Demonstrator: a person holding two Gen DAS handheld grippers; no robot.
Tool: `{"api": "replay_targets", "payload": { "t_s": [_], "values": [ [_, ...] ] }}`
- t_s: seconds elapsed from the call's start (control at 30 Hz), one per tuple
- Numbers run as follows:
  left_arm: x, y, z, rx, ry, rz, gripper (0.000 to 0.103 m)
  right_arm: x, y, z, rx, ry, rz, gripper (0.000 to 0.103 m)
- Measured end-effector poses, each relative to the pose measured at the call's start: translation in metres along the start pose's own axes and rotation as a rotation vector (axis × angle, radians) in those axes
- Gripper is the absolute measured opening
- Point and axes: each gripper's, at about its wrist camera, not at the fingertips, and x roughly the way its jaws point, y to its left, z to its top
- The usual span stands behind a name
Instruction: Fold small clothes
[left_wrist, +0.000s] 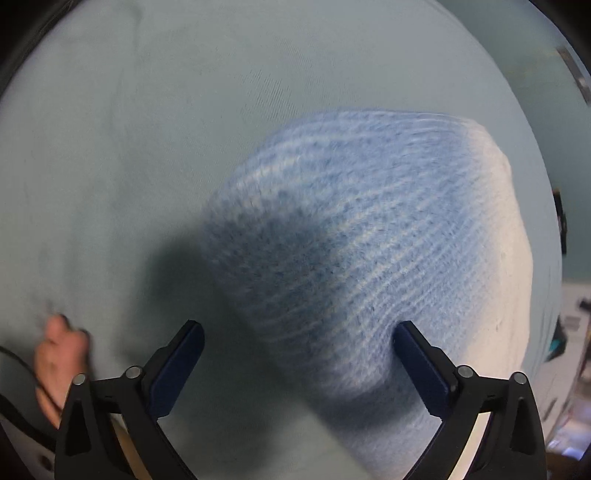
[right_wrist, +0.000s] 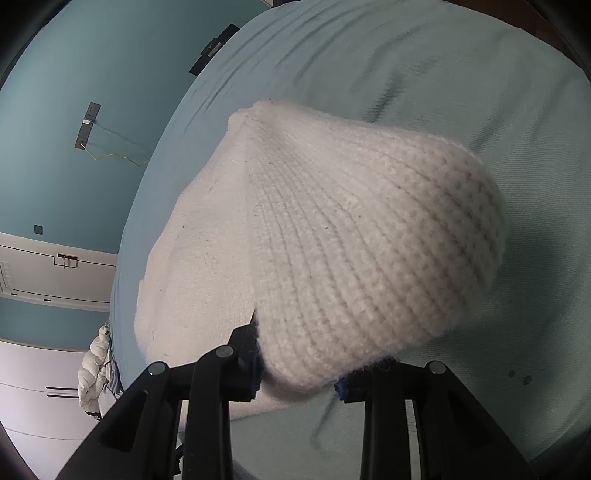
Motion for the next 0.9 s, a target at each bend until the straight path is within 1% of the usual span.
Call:
{"api": "replay_targets", "payload": {
  "t_s": [0.03, 0.1, 0.13, 0.17, 0.2, 0.23, 0.27, 0.3, 0.4, 0.43, 0.53, 0.57, 0.63, 0.67, 0.7, 0.77, 0.83, 0.9],
  "values": [
    [0.005, 0.001, 0.002, -0.031, 0.031, -0.023, 0.103, 0.000, 0.000, 0.000, -0.002, 0.000, -0.005, 0.025],
    [0.011, 0.002, 0.007, -0.065, 0.075, -0.045, 0.103, 0.002, 0.001, -0.001, -0.012, 0.005, -0.024, 0.025],
    [0.012, 0.000, 0.010, -0.063, 0.083, -0.058, 0.099, 0.003, 0.001, -0.002, -0.014, 0.006, -0.030, 0.025],
    [0.011, -0.002, 0.011, -0.045, 0.082, -0.077, 0.078, 0.004, 0.000, -0.002, -0.013, 0.006, -0.030, 0.025],
    [0.008, -0.007, 0.012, -0.013, 0.079, -0.121, 0.052, 0.004, 0.000, -0.001, -0.008, 0.007, -0.024, 0.025],
    [0.004, -0.013, 0.011, 0.017, 0.076, -0.128, 0.049, 0.003, -0.002, -0.001, 0.004, 0.009, -0.008, 0.024],
    [0.000, -0.016, 0.009, 0.039, 0.069, -0.115, 0.039, 0.002, -0.003, -0.001, 0.011, 0.008, 0.000, 0.024],
    [-0.003, -0.017, 0.008, 0.044, 0.066, -0.120, 0.033, 0.002, -0.005, 0.000, 0.017, 0.008, 0.014, 0.024],
    [-0.013, -0.013, 0.012, 0.046, 0.082, -0.160, 0.027, -0.002, -0.003, -0.002, 0.001, 0.002, 0.022, 0.023],
    [-0.020, -0.012, 0.012, 0.060, 0.088, -0.178, 0.027, -0.006, -0.002, -0.003, -0.002, -0.007, 0.037, 0.023],
    [-0.039, -0.014, 0.011, 0.140, 0.087, -0.220, 0.026, -0.022, 0.002, -0.007, -0.021, -0.044, 0.093, 0.022],
    [-0.045, -0.014, 0.015, 0.171, 0.088, -0.228, 0.026, -0.029, 0.004, -0.009, -0.036, -0.062, 0.109, 0.022],
    [-0.060, -0.013, 0.013, 0.209, 0.095, -0.233, 0.026, -0.043, 0.006, -0.015, -0.054, -0.078, 0.131, 0.021],
    [-0.063, -0.013, 0.017, 0.226, 0.102, -0.234, 0.026, -0.050, 0.005, -0.019, -0.059, -0.084, 0.143, 0.021],
    [-0.056, -0.012, 0.023, 0.238, 0.110, -0.233, 0.026, -0.055, 0.004, -0.023, -0.063, -0.088, 0.150, 0.021],
    [-0.053, -0.004, 0.024, 0.244, 0.135, -0.232, 0.026, -0.067, -0.002, -0.037, -0.066, -0.077, 0.157, 0.021],
    [-0.066, 0.007, 0.021, 0.257, 0.155, -0.230, 0.026, -0.080, -0.009, -0.050, -0.060, -0.049, 0.178, 0.021],
    [-0.083, 0.022, 0.013, 0.294, 0.164, -0.229, 0.026, -0.095, -0.015, -0.063, -0.061, -0.028, 0.186, 0.021]
  ]
}}
